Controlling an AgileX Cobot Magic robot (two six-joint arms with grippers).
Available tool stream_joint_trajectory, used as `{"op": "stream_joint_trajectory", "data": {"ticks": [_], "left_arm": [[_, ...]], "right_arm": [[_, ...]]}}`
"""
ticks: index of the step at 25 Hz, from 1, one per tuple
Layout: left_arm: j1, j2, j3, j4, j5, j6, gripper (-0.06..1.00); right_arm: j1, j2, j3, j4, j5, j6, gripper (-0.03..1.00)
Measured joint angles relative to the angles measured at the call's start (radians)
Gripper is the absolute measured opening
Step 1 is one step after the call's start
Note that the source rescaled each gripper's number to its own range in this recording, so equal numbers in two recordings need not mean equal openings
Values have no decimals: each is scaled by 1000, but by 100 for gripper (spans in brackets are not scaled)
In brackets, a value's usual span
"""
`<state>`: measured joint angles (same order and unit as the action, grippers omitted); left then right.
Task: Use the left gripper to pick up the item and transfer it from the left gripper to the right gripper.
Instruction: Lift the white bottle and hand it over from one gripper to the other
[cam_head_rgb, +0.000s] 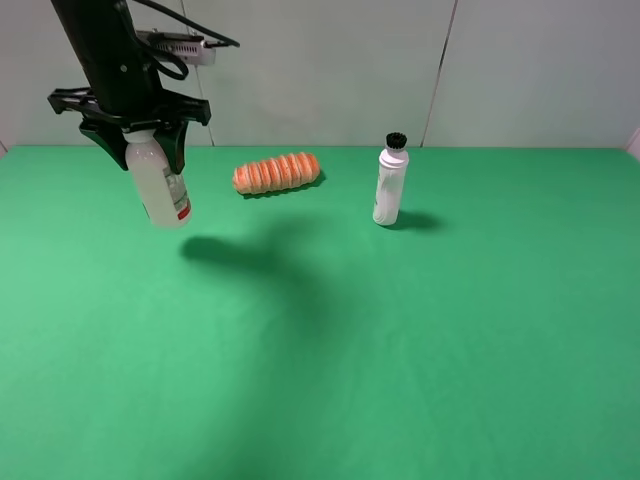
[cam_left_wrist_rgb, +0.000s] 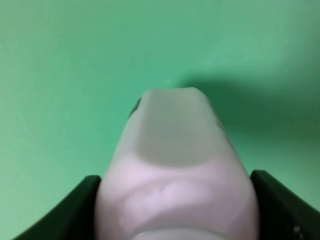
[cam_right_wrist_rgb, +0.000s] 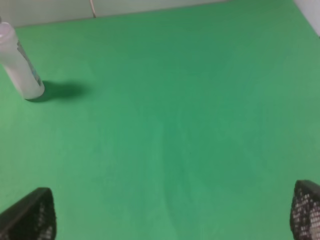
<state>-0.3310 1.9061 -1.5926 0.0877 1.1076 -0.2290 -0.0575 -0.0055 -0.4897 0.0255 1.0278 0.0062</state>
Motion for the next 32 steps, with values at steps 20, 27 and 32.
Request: {"op": "stream_joint_trajectory", "data": {"ticks": [20, 27, 32], "left_arm": [[0, -88, 0, -376, 21, 183, 0], [0, -88, 0, -492, 13, 243, 0], [0, -88, 0, -602, -10, 294, 0]], "right_arm": [[0, 0, 0, 0, 0, 0, 100], [0, 0, 0, 0, 0, 0, 100], [0, 0, 0, 0, 0, 0, 100]]}}
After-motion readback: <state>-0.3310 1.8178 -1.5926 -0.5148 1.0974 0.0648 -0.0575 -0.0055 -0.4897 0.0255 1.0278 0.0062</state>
